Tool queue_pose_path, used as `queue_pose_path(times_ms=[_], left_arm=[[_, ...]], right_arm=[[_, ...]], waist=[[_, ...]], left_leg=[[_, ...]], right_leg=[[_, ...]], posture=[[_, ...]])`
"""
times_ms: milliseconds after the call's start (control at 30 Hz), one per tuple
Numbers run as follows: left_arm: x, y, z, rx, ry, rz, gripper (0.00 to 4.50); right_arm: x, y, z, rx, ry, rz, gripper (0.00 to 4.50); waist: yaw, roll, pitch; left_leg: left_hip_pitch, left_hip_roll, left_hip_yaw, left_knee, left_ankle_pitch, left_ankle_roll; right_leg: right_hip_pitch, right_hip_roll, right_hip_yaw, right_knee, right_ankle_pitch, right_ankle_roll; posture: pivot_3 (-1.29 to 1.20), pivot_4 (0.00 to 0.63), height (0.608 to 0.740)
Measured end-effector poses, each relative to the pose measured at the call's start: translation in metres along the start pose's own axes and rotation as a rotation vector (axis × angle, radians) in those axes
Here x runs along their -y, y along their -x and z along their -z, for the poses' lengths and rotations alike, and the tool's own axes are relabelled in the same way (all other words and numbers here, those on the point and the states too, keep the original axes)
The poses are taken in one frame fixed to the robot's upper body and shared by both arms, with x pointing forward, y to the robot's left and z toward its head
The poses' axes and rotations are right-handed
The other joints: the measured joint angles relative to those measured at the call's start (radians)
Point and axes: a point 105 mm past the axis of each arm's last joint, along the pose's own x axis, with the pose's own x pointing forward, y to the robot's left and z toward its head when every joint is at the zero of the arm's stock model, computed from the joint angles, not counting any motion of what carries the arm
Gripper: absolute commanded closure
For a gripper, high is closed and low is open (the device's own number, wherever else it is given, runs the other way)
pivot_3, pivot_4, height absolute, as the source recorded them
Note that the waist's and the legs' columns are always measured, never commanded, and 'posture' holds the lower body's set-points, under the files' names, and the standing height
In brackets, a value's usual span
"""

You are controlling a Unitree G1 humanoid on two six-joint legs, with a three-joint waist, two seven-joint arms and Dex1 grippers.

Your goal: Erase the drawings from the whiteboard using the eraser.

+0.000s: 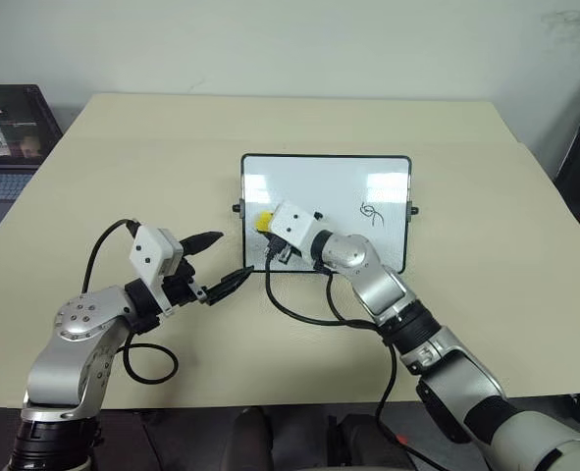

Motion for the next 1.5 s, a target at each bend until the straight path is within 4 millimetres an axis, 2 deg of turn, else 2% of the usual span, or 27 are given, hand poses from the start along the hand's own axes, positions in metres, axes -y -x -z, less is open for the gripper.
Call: queue_pose_path(times_ms=[67,133,233,300,333,467,600,767,967,1067,1233,1400,1500], left_arm=[[0.000,-0.001,-0.001,0.004,-0.002,0.001,0.00],[0.000,-0.002,-0.003,0.010,-0.006,0.001,0.00],[-0.001,-0.003,-0.003,0.014,-0.001,-0.005,0.00],[0.000,-0.004,-0.004,0.018,0.000,-0.002,0.00],[0.000,-0.005,-0.004,0.019,0.000,-0.001,0.00],[0.004,-0.010,-0.007,0.037,0.006,0.019,0.00],[0.009,-0.020,-0.015,0.067,-0.006,0.069,0.00],[0.011,-0.029,-0.024,0.091,-0.022,0.116,0.00],[0.011,-0.034,-0.027,0.100,-0.024,0.144,0.00],[0.012,-0.036,-0.024,0.093,-0.016,0.155,0.00],[0.017,-0.038,-0.023,0.089,-0.017,0.192,0.00],[0.018,-0.037,-0.023,0.090,-0.028,0.204,0.00],[0.019,-0.038,-0.023,0.090,-0.033,0.209,0.00]], right_arm=[[0.003,0.002,-0.001,0.002,-0.029,0.007,3.36],[0.015,0.008,-0.007,0.025,-0.093,0.046,3.36],[0.035,0.031,-0.033,0.144,-0.161,0.101,3.36],[0.037,0.051,-0.038,0.176,-0.178,0.111,3.37],[0.035,0.056,-0.035,0.170,-0.183,0.109,3.37],[0.031,0.100,0.000,0.050,-0.248,0.161,3.37],[0.027,0.140,0.014,-0.006,-0.255,0.234,3.37],[0.022,0.169,0.036,-0.075,-0.326,0.343,3.37],[0.009,0.179,0.053,-0.111,-0.365,0.394,3.37],[0.009,0.177,0.050,-0.089,-0.372,0.421,3.37],[0.043,0.162,0.019,0.030,-0.262,0.456,3.37],[0.068,0.152,0.033,-0.027,-0.191,0.459,3.37],[0.090,0.145,0.038,-0.041,-0.166,0.480,3.37]], waist=[[0.001,0.000,0.000],[0.008,0.000,0.000],[0.012,0.000,0.000],[0.012,0.000,0.000],[0.012,0.000,0.000],[0.014,0.001,0.001],[0.011,0.001,0.000],[0.007,0.001,0.001],[0.007,0.001,0.001],[0.006,0.001,0.001],[0.007,0.001,0.001],[0.012,0.001,0.001],[0.010,0.001,0.001]], left_leg=[[0.000,0.000,0.000,0.000,0.000,0.000],[-0.001,0.000,0.000,0.000,0.000,0.000],[-0.002,0.000,0.000,0.000,0.000,0.000],[-0.002,0.000,0.000,-0.001,0.000,0.000],[-0.002,0.000,0.001,-0.001,0.000,0.000],[-0.003,-0.001,0.001,-0.001,0.000,0.000],[-0.002,-0.001,0.001,-0.001,0.000,0.000],[-0.002,-0.001,0.001,-0.001,0.000,0.000],[-0.002,-0.001,0.001,0.000,0.000,0.000],[-0.001,-0.001,0.002,0.000,0.000,0.000],[-0.001,-0.001,0.001,0.000,0.000,0.000],[-0.002,-0.002,0.002,0.000,0.000,0.000],[-0.001,-0.002,0.002,0.000,0.000,0.000]], right_leg=[[0.000,0.000,0.000,0.000,0.000,0.000],[0.000,0.000,0.000,0.000,0.000,0.000],[-0.001,0.000,0.000,-0.002,0.000,0.000],[0.000,0.000,0.000,-0.003,0.000,0.000],[0.000,0.000,0.000,-0.004,-0.001,0.001],[0.000,0.000,0.001,-0.004,-0.001,0.001],[0.000,0.000,0.000,-0.003,-0.001,0.001],[0.000,0.001,0.001,-0.003,-0.001,0.002],[0.000,0.001,0.002,-0.003,-0.003,0.004],[0.000,0.001,0.002,-0.002,-0.003,0.004],[0.000,0.002,0.001,-0.002,-0.002,0.004],[0.001,0.002,0.002,-0.003,-0.001,0.001],[0.000,0.002,0.002,-0.002,-0.001,0.001]], posture=[[0.00,0.150,0.740],[0.00,0.150,0.740],[0.00,0.150,0.740],[0.00,0.150,0.740],[0.00,0.150,0.740],[0.00,0.150,0.740],[0.00,0.150,0.740],[0.00,0.150,0.740],[0.00,0.150,0.740],[0.00,0.150,0.740],[0.00,0.150,0.740],[0.00,0.150,0.740],[0.00,0.150,0.740]])
